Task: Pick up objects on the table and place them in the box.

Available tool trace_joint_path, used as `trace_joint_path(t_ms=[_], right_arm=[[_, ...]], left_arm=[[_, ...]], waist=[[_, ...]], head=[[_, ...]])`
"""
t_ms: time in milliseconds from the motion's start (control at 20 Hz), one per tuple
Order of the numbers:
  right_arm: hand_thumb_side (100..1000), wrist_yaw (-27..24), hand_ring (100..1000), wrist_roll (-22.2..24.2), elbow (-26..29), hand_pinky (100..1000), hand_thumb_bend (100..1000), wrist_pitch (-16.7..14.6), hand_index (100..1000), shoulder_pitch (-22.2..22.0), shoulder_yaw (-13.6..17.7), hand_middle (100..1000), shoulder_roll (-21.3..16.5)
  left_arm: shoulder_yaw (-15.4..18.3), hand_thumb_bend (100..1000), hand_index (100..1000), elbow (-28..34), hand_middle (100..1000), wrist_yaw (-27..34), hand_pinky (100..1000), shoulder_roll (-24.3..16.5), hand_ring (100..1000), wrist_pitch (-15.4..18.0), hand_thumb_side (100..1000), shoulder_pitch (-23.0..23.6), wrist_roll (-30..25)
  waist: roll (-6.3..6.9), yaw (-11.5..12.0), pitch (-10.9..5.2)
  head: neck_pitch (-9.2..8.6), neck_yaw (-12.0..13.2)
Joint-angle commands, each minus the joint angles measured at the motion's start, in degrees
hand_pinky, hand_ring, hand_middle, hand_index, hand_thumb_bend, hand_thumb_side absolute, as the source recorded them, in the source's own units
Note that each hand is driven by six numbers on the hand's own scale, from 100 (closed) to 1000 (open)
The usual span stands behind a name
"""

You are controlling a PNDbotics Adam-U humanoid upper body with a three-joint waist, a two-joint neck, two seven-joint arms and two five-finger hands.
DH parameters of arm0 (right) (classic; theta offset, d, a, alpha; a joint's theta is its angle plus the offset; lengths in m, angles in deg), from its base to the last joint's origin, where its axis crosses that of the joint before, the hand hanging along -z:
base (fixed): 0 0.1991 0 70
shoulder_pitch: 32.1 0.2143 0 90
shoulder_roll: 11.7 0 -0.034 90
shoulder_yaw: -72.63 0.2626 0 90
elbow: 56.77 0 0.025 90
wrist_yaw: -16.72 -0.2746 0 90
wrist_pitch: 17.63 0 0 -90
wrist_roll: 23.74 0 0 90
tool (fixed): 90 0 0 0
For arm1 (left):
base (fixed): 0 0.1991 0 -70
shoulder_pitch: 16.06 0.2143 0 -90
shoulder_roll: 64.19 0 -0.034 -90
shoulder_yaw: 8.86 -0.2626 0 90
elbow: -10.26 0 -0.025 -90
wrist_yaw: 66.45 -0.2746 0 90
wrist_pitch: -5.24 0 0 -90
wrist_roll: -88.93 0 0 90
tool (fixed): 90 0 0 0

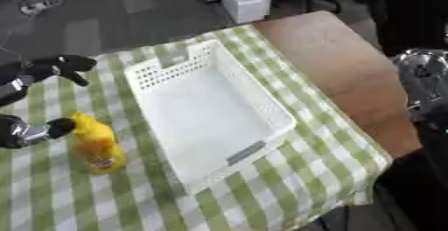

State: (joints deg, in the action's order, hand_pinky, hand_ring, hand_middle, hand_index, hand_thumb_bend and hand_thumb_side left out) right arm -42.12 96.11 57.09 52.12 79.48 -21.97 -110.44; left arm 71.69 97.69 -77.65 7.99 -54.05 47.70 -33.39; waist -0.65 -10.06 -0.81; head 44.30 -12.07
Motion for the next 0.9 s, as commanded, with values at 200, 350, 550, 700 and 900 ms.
trace_joint_path(t_ms=[200, 350, 550, 700, 900], right_arm=[[744, 0.22, 498, 0.17, 0.73, 142, 339, 0.01, 734, 1.07, 0.26, 552, -0.82], [744, 0.22, 498, 0.23, 0.73, 142, 338, 0.01, 734, 1.03, 0.22, 552, -0.85], [743, 0.21, 498, 0.25, 0.73, 143, 338, 0.07, 734, 1.02, 0.19, 553, -0.87], [743, 0.17, 499, 0.2, 0.73, 143, 338, 0.1, 734, 1.06, 0.2, 553, -0.86], [743, 0.18, 499, 0.26, 0.73, 142, 338, 0.12, 735, 1.05, 0.17, 553, -0.88]], left_arm=[[0.02, 412, 969, 1.58, 930, -2.44, 834, -0.99, 789, 12.76, 809, -0.6, -14.47], [-0.1, 414, 951, 2.57, 928, -4.16, 834, -1.46, 798, 12.07, 795, -1.37, -15.34], [-0.09, 444, 943, 3.47, 928, -7.35, 848, -2.15, 817, 11.56, 769, -2.27, -18.54], [-0.19, 464, 939, 3.36, 928, -10.8, 852, -2.43, 824, 11.94, 747, -2.24, -19.52], [-0.84, 593, 938, 2.51, 938, -17.97, 872, -2.8, 854, 14.29, 704, -2.37, -19.65]], waist=[[0.04, -0.03, -0.45], [0.06, -0.06, -0.52], [0.11, -0.11, -0.56], [0.12, -0.16, -0.57], [0.12, -0.22, -0.57]], head=[[-0.18, -0.52], [-0.18, -0.43], [-0.18, -0.26], [-0.18, -0.33], [-0.18, -0.34]])
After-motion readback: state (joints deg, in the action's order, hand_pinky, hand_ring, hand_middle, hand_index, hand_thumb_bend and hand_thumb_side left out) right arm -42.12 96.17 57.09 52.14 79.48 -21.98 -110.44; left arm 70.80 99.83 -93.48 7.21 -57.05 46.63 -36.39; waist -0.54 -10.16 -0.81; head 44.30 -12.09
